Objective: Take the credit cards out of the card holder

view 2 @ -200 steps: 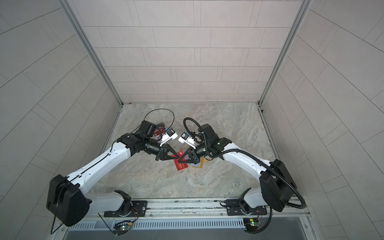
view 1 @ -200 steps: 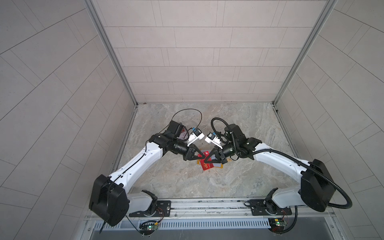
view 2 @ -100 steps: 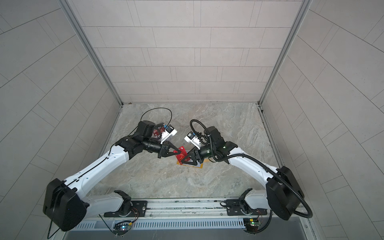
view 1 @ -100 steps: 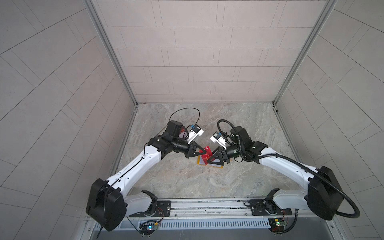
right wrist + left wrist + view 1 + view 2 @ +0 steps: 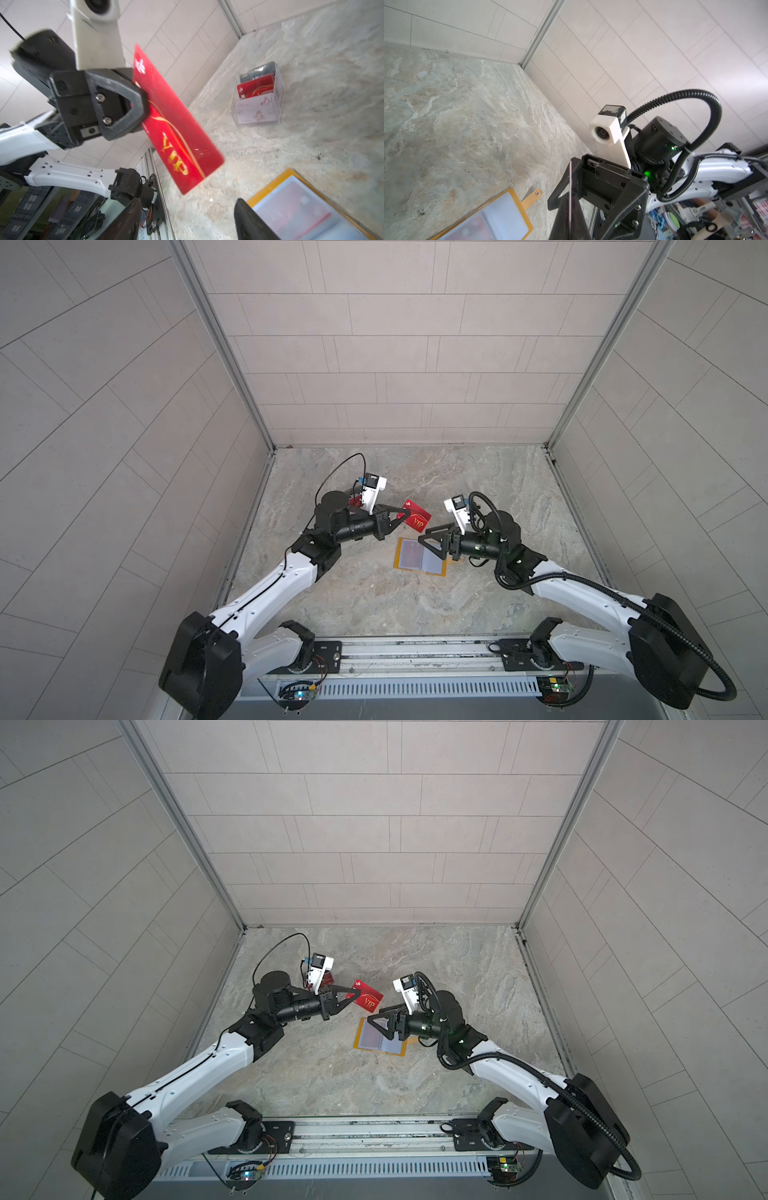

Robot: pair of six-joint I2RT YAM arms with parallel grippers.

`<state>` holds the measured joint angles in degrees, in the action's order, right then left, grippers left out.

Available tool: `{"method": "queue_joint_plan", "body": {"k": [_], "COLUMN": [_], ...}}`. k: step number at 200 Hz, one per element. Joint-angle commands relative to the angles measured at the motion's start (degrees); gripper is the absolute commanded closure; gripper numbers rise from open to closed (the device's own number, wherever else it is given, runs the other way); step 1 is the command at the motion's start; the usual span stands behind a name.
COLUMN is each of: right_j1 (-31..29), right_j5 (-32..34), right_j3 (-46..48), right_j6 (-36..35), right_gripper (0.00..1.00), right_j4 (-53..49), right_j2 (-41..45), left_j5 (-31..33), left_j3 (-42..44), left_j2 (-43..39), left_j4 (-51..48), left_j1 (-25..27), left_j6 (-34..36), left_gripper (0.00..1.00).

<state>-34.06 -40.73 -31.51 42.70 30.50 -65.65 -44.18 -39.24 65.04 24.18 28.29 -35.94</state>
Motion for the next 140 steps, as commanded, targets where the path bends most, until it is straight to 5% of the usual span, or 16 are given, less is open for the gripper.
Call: {"method": "queue_joint_plan", "body": {"k": [1,54,140], "right_j1": [0.10,0.20,1.88], "right_j5": [1.44,2.58,1.62], "right_j3": [-0.84,-1.23,-1.28], "right_j6": [4.41,8.59,16.16], "right_gripper": [0.31,0.50,0.67], "right_j4": [10.04,18.53,29.87], "right_j2": [0.68,-1.03,-1.85], "left_j5": [2.90,4.90,5.03], "left_j3": [1.28,3.99,5.23], "left_j2": [-0.11,0.77,0.79], "left_j4": [13.76,28.07,31.61], "left_j1": [2.06,2.35,2.63], "left_j6": [-6.44,-14.16,-16.17], "left_gripper": [1.00,1.00,1.00]}}
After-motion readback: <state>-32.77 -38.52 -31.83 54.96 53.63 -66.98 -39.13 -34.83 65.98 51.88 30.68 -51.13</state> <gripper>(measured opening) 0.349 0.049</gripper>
